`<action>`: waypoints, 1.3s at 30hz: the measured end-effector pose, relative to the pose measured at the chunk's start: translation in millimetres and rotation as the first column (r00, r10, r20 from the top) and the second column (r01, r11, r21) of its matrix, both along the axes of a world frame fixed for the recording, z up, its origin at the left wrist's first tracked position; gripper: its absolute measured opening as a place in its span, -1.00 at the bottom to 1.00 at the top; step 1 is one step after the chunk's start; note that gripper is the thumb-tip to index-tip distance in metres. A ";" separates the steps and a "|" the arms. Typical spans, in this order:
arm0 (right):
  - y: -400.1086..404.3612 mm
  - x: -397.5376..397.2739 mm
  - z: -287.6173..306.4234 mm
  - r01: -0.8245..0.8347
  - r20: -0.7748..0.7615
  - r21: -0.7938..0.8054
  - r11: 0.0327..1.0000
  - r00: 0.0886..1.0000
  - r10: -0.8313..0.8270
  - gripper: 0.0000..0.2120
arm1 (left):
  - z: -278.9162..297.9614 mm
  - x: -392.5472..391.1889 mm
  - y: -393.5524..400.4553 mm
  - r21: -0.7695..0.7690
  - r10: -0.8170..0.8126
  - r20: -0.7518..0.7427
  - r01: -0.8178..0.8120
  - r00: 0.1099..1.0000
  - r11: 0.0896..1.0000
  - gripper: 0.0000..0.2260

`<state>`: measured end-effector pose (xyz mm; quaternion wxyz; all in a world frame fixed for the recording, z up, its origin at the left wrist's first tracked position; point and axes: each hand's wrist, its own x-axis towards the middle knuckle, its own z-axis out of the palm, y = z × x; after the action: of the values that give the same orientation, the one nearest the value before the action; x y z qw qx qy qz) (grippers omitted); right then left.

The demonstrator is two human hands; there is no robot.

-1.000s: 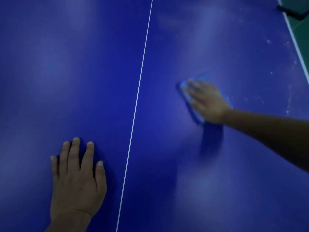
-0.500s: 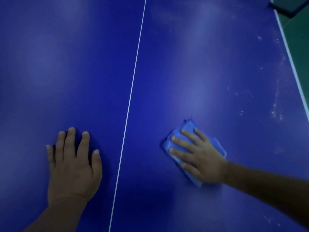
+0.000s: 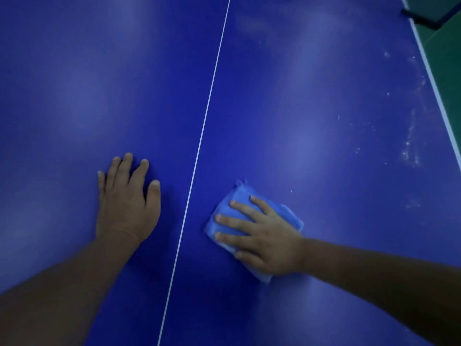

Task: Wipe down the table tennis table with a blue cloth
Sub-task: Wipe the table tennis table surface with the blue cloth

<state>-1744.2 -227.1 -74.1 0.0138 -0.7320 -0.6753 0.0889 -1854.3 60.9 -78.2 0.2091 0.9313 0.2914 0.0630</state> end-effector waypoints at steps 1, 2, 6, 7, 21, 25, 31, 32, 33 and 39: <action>-1.8 14.8 4.3 -0.020 0.017 -0.002 1.000 1.000 0.020 -0.55 | 3.2 -4.3 1.6 -0.070 0.014 0.043 -0.011 0.999 0.997 -0.40; 3.1 37.1 6.5 0.024 0.074 0.001 1.000 0.997 -0.024 -0.54 | 5.7 -11.2 3.6 -0.132 0.036 0.083 -0.025 0.996 0.991 -0.39; 51.6 134.3 15.4 0.633 0.132 0.046 0.773 0.763 -0.632 -0.48 | 12.1 -79.9 -12.3 -0.066 -0.020 0.038 0.022 0.999 0.998 -0.40; 65.5 148.0 16.2 0.723 0.106 0.053 0.689 0.682 -0.724 -0.49 | 11.9 -99.3 -23.1 -0.034 -0.063 0.015 0.063 0.998 0.997 -0.42; 6.1 143.9 19.1 0.591 0.208 0.065 0.804 0.780 -0.590 -0.50 | 5.8 -140.2 -45.6 0.037 -0.271 -0.155 0.280 0.950 0.959 -0.47; 3.9 159.8 25.5 0.957 0.070 0.064 0.284 0.279 -0.958 -0.49 | 5.4 -139.0 -46.9 0.034 -0.282 -0.161 0.291 0.946 0.956 -0.47; -7.2 -17.0 -2.8 0.109 0.034 0.007 0.994 0.993 -0.109 -0.53 | 3.5 -140.9 -46.5 0.033 -0.270 -0.168 0.279 0.948 0.960 -0.44; -15.3 -3.5 0.7 0.037 0.021 -0.007 0.999 0.999 -0.037 -0.54 | 2.9 -140.4 -46.6 0.037 -0.273 -0.167 0.283 0.947 0.959 -0.45; -17.5 22.6 0.9 0.057 0.085 0.033 0.998 0.995 -0.060 -0.55 | 2.6 -139.9 -46.3 0.040 -0.273 -0.165 0.283 0.948 0.958 -0.46; -7.7 123.9 10.8 0.895 0.048 0.083 0.438 0.436 -0.899 -0.52 | 3.6 -140.8 -48.3 0.062 -0.261 -0.162 0.273 0.952 0.960 -0.47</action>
<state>-1620.3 -234.9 -63.3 0.0464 -0.9810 -0.1869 0.0218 -1995.1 12.5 -74.6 0.1538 0.9722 0.1749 -0.0251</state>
